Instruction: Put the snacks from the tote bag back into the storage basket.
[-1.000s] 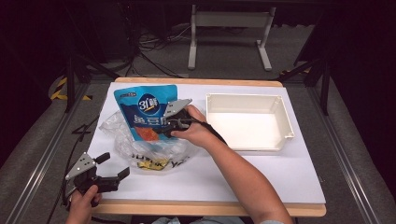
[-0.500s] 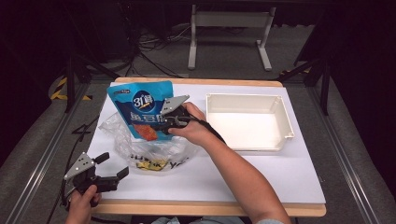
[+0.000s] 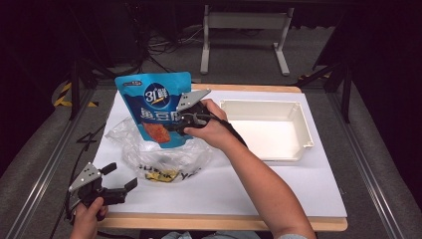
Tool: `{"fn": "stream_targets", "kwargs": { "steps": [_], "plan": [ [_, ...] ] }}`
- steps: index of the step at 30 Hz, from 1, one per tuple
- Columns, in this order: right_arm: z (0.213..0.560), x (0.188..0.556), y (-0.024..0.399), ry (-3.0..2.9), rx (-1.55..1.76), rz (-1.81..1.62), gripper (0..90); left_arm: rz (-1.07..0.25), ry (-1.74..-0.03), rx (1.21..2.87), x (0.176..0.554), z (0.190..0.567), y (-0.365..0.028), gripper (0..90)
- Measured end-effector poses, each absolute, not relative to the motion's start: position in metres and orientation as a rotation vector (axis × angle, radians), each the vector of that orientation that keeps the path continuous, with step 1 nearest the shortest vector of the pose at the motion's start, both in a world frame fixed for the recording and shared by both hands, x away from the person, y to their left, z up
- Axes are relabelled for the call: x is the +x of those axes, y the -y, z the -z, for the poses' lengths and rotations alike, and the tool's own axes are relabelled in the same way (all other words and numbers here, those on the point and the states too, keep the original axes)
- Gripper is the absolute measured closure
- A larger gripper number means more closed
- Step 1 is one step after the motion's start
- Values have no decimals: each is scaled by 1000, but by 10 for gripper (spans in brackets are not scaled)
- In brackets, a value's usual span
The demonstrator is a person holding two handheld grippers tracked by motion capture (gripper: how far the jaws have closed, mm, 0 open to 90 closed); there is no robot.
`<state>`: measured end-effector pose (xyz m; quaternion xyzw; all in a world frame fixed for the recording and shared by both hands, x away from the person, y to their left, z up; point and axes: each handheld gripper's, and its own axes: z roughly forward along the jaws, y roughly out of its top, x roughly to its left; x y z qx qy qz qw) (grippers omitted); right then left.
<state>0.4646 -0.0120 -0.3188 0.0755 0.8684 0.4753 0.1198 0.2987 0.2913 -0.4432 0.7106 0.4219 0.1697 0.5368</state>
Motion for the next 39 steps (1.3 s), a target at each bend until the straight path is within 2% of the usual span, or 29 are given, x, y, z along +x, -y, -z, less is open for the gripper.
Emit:
{"fn": "stream_targets", "kwargs": {
  "steps": [18, 39],
  "plan": [
    [273, 442, 36, -2511, 202, -1428, 545, -405, -1005, 1696, 299, 443, -291, 6],
    [259, 430, 54, -2541, 209, -1423, 545, -399, -1003, 1694, 299, 444, -291, 6]
  ]
}}
